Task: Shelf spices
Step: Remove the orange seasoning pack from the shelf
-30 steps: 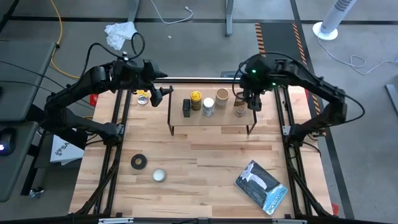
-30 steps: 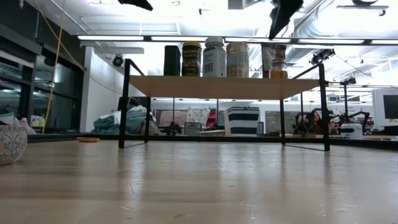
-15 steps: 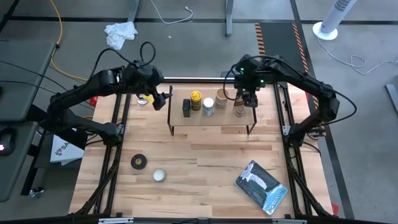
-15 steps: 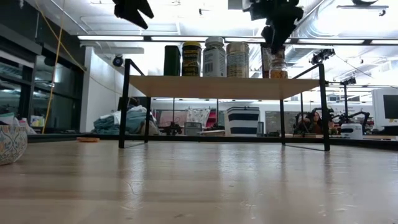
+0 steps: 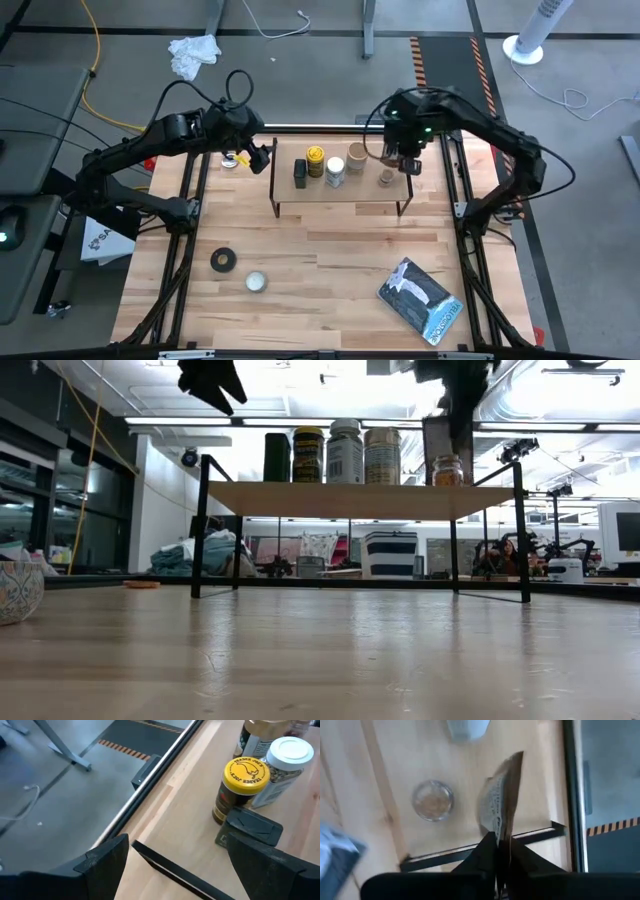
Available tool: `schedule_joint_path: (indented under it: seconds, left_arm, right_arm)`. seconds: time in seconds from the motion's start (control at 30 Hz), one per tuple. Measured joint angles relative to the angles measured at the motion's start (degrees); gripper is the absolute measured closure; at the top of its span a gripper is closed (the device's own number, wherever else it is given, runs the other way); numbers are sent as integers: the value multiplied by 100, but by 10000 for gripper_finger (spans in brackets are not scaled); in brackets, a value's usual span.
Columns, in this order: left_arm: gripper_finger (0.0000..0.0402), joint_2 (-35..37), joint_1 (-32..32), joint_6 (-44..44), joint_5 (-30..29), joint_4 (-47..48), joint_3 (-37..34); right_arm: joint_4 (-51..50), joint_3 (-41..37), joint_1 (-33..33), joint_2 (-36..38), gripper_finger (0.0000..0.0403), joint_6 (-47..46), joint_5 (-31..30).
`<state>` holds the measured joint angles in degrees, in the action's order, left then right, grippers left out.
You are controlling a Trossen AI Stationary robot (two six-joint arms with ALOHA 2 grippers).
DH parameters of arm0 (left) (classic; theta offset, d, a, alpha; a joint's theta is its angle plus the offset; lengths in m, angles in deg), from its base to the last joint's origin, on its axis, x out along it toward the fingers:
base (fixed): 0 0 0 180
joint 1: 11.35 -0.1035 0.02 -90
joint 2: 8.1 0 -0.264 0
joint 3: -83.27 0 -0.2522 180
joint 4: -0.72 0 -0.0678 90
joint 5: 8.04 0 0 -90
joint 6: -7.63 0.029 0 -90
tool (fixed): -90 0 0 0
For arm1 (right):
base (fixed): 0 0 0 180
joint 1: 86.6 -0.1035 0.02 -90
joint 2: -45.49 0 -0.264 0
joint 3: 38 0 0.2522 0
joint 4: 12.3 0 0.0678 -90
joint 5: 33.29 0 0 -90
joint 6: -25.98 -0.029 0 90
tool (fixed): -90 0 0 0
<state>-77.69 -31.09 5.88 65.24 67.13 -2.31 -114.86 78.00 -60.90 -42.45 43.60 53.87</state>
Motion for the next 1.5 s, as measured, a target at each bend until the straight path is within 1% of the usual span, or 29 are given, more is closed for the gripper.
schedule_joint_path:
  seconds: [0.13, 0.23, 0.3, 0.4, 0.5, 0.6, 0.77, 0.87, 1.0, 1.1, 1.2, 1.3, 1.5]
  left_arm:
    - [71, 0, -38, 284, -146, -21, 0]
    - [71, 0, -118, 597, -166, -29, -1]
    - [71, 0, -206, 800, -154, -37, -1]
    - [71, 0, -396, 995, 13, -197, -2]
    - [71, 0, -598, 940, 485, -406, -1]
    - [71, 4, -732, 847, 821, -492, 0]
    - [71, 4, -736, 643, 864, -485, -1]
    - [71, 3, -720, 489, 774, -488, -2]
    - [71, 2, -666, 49, 504, -486, 0]
    - [71, 2, -600, -245, 388, -480, 0]
    - [71, 2, -497, -412, 294, -448, 0]
    - [71, 2, -377, -415, 148, -446, 0]
    - [71, 0, -213, -413, -166, -406, -1]
  right_arm:
    - [-128, 816, -289, 288, 398, -1112, 54]
    - [-119, 1374, -715, 490, 400, -2103, 475]
    - [-113, 1576, -1198, 537, 400, -2890, 555]
    - [-103, 1498, -2120, 517, 401, -3985, 532]
    - [-111, 1022, -3134, 392, 401, -5053, 476]
    - [115, 267, -4071, 297, 402, -5971, 459]
    - [990, -1464, -5437, 391, 402, -7625, 441]
    - [1147, -2501, -5952, 604, 402, -8629, 399]
    - [1151, -3740, -6291, 1103, 402, -10035, -79]
    - [1352, -4466, -6348, 1645, 402, -10767, -421]
    - [1848, -5065, -6349, 2002, 403, -10911, -593]
    - [2018, -5492, -6349, 2177, 403, -10931, -756]
    - [2018, -5883, -6349, 2173, 400, -11026, -778]
